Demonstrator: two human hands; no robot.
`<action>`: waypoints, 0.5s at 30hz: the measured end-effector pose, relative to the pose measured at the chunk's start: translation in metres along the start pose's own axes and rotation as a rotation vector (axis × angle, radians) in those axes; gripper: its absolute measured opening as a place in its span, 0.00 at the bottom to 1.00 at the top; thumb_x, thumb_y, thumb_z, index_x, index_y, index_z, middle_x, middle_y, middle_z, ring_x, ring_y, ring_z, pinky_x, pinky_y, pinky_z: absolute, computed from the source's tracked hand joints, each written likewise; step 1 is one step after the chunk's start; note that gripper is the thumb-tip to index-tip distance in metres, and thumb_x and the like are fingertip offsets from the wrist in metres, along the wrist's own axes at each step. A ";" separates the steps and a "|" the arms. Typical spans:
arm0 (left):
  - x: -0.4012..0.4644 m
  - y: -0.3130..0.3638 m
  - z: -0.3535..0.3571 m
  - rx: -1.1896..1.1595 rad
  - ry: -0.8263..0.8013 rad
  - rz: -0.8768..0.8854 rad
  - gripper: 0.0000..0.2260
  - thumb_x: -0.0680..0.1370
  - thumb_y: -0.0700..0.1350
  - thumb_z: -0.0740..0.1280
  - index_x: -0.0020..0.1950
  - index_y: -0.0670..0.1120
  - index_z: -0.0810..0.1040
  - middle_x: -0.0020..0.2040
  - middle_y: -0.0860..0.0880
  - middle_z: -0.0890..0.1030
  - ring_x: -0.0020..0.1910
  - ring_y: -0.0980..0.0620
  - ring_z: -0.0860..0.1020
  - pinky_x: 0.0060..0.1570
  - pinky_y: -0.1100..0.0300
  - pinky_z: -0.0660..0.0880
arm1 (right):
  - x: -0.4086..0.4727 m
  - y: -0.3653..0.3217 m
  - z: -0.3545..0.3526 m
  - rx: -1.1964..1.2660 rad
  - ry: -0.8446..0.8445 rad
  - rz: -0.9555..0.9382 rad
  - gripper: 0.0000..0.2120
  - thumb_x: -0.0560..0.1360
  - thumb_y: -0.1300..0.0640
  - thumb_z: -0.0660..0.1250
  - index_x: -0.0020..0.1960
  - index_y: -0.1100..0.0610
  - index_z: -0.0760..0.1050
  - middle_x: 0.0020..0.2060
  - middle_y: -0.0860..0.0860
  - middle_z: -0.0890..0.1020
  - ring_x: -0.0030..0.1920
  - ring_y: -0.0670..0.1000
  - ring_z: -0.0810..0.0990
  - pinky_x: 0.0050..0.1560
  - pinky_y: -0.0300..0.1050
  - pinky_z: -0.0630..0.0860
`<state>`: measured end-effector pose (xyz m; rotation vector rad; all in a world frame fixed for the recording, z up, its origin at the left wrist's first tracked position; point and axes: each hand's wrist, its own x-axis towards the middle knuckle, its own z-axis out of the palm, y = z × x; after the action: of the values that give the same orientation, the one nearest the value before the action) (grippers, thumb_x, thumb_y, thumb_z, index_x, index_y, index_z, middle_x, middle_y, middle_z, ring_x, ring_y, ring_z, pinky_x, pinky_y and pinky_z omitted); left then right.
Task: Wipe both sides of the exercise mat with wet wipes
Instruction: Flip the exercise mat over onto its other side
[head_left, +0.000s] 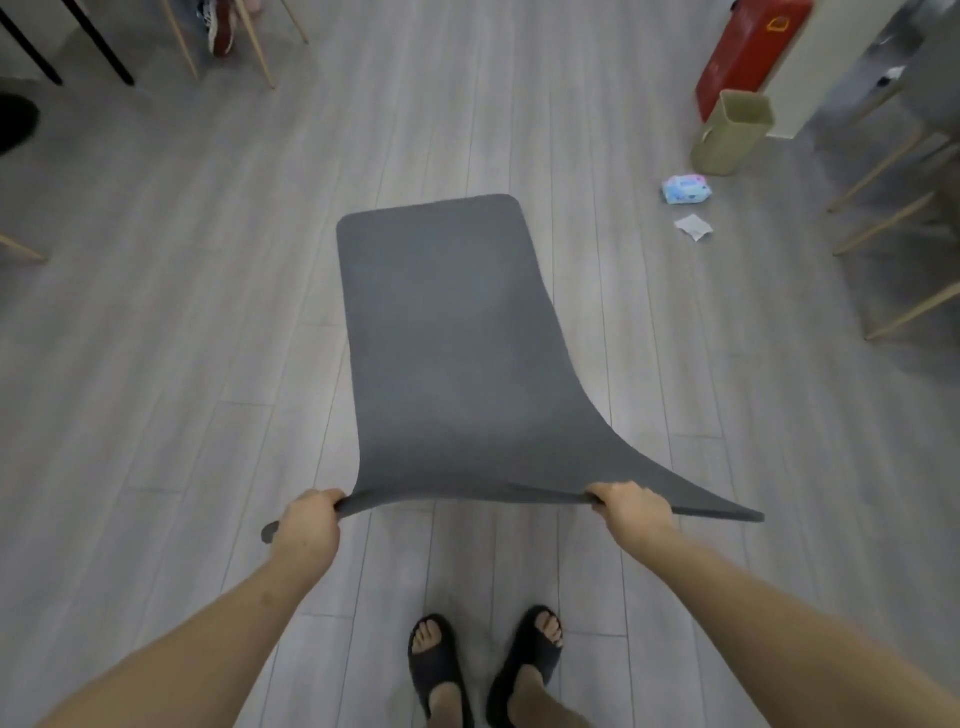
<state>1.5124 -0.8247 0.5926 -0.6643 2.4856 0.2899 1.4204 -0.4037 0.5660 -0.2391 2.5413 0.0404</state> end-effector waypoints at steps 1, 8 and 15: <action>0.003 0.000 0.010 0.000 -0.007 0.010 0.18 0.79 0.31 0.58 0.59 0.48 0.81 0.49 0.46 0.79 0.42 0.49 0.75 0.38 0.58 0.67 | 0.001 0.002 0.006 -0.012 -0.006 -0.007 0.15 0.84 0.54 0.59 0.66 0.39 0.76 0.57 0.49 0.84 0.53 0.55 0.83 0.49 0.49 0.80; 0.010 0.000 0.090 -0.070 -0.013 -0.047 0.13 0.80 0.34 0.62 0.57 0.47 0.80 0.44 0.45 0.75 0.44 0.44 0.77 0.46 0.45 0.78 | 0.016 0.027 0.054 -0.049 -0.083 -0.066 0.14 0.85 0.51 0.58 0.67 0.41 0.75 0.59 0.49 0.83 0.55 0.56 0.83 0.51 0.50 0.80; -0.017 0.045 0.157 -0.119 0.060 -0.130 0.08 0.82 0.39 0.62 0.58 0.46 0.79 0.45 0.46 0.73 0.45 0.44 0.76 0.42 0.48 0.79 | 0.031 0.071 0.106 -0.071 -0.141 -0.194 0.14 0.85 0.53 0.58 0.67 0.42 0.75 0.57 0.50 0.83 0.54 0.55 0.83 0.52 0.51 0.80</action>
<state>1.5727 -0.7275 0.4753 -0.8914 2.4827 0.3752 1.4405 -0.3306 0.4589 -0.4920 2.3678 0.0699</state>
